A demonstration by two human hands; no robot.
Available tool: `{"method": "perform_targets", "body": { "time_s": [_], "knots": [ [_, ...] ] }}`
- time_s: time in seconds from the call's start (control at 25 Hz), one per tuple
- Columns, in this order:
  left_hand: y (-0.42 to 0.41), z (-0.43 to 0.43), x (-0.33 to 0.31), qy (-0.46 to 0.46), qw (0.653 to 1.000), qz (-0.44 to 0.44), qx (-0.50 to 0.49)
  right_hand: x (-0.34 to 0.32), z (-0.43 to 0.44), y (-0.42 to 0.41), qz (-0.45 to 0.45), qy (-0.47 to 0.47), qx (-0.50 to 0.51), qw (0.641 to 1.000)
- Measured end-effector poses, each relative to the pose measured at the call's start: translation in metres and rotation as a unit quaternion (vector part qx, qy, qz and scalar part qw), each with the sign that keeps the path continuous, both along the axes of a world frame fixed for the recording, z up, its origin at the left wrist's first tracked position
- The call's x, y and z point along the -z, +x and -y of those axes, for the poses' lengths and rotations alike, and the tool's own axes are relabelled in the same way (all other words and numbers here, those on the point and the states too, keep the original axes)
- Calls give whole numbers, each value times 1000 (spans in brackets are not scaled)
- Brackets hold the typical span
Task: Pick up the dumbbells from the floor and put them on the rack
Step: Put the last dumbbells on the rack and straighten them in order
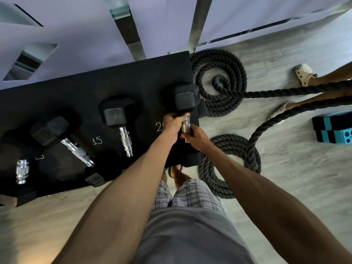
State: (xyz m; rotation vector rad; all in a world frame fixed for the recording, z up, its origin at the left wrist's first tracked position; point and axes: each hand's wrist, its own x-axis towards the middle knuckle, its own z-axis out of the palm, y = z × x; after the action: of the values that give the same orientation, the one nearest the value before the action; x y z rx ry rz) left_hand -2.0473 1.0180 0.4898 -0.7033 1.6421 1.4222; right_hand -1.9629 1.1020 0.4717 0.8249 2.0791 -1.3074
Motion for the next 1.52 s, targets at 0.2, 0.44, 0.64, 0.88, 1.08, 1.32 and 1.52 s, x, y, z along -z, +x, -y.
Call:
{"method": "perform_targets", "body": {
  "time_s": [0.2,0.44,0.64,0.88,1.08,1.32,1.52],
  "knots": [
    [0,14,-13,-53,993,-59,92,-8,7,9,-24,65,17,997],
    [10,68,-13,-85,981,-131,113,-38,11,17,-126,175,60,975],
    [-3,54,-24,37,997,-68,14,-31,5,-12,6,81,35,996],
    [-5,11,-24,75,995,37,-51,-13,16,-11,-27,84,56,995],
    [-7,2,-16,26,998,2,-50,-12,18,-14,-59,103,38,992],
    [-35,7,-13,26,999,-15,-37,-18,14,-38,-73,72,43,994],
    [-31,8,-12,20,999,-13,-31,-17,12,-37,-64,72,28,995]
  ]
}}
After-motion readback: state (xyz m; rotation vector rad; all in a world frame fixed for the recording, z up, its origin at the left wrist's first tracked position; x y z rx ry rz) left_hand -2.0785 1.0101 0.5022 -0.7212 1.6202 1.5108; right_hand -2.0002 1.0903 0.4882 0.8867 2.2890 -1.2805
